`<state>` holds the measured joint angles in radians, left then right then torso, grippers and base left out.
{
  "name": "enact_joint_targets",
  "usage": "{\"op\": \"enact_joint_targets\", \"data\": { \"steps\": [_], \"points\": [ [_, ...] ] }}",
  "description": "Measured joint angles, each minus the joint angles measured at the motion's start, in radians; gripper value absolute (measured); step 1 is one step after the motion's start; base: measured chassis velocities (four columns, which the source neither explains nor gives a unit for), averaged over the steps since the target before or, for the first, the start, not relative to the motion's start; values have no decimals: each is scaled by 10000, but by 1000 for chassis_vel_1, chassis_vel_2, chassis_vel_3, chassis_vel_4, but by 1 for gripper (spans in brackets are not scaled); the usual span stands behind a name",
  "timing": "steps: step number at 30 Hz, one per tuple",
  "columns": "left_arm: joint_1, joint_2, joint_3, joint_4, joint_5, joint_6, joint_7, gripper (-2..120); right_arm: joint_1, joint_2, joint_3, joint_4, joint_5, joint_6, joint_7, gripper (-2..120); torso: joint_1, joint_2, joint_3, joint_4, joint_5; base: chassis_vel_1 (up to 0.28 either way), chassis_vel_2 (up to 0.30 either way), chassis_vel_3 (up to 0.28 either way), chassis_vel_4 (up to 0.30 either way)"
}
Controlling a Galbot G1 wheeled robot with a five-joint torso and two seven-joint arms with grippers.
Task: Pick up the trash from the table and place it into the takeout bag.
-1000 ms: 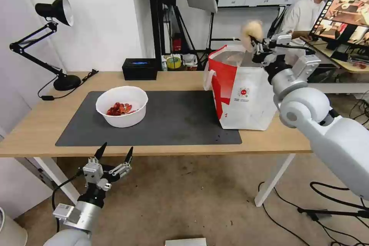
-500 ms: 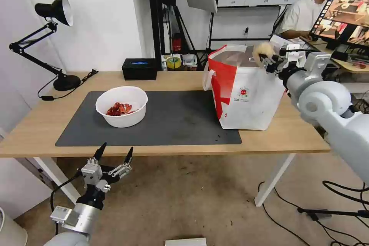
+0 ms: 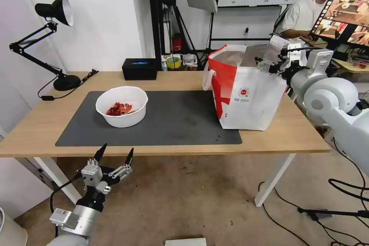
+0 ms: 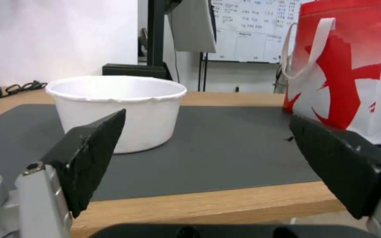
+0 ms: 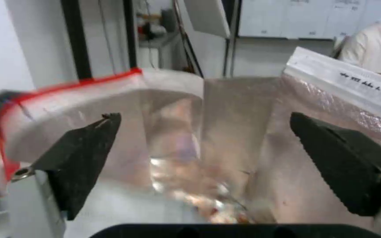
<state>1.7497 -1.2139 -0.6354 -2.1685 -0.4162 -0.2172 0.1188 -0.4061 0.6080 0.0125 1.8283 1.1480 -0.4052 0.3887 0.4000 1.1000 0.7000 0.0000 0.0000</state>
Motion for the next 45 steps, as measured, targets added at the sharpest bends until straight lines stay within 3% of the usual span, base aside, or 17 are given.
{"op": "enact_joint_targets", "data": {
  "steps": [7, 9, 11, 14, 15, 18, 22, 30, 41, 45],
  "points": [
    [72, -5, -130, -128, 0, 5, 5, 100, -1105, -199, 649, 934, 183, 1445, -928, 100, 0, 0, 0, 2, -3, 0, 0, 0, 0],
    [95, -58, -190, -154, -1, -12, 5, 100, -2644, -250, 1164, 1804, -665, 2606, -1222, 100, 0, 0, -1, -1, 1, 0, 0, 0, 0],
    [102, -71, -203, -155, -1, -23, 5, 100, -3054, -217, 1322, 1997, -923, 2898, -1272, 100, -1, 0, 0, -1, 2, 0, 0, 0, 0],
    [129, -149, -240, -140, -7, -79, 14, 100, -6158, 408, 2661, 3286, -2629, 3991, -1513, 100, -1, 1, -2, 2, -3, 0, 0, 0, 0],
    [129, -149, -240, -140, -7, -79, 14, 100, -6158, 408, 2661, 3286, -2629, 3991, -1513, 100, -1, 1, -2, 2, -3, 0, 0, 0, 0],
    [95, -181, -189, -26, -2, -103, 24, 100, -8779, 1202, 3272, 3445, -4239, 4797, -1799, 100, -2, 1, -2, -6, 6, 0, 0, 0, 0],
    [24, -185, -120, 86, 9, -114, 27, 100, -10389, 2050, 3429, 2991, -5577, 5486, -1798, 100, -2, 0, -2, -3, 2, 0, 0, 0, 0],
    [-112, -153, -37, 222, 6, -121, 29, 100, -11676, 2804, 3185, 2355, -6671, 5596, -1111, 100, -2, 0, -1, -1, 0, 0, 0, 0, 0],
    [-115, -114, -75, 244, -115, -133, 18, 100, -11704, 2795, 3040, 2385, -6694, 5330, -932, 100, -1, 0, 0, 1, -1, 0, 0, 0, 0],
    [-598, 459, -190, 32, -803, 285, -538, 100, -11677, 2784, 3034, 2390, -6672, 5314, -930, 100, -2, 0, 0, 5, -2, 0, 0, 0, 0]
  ]
}}
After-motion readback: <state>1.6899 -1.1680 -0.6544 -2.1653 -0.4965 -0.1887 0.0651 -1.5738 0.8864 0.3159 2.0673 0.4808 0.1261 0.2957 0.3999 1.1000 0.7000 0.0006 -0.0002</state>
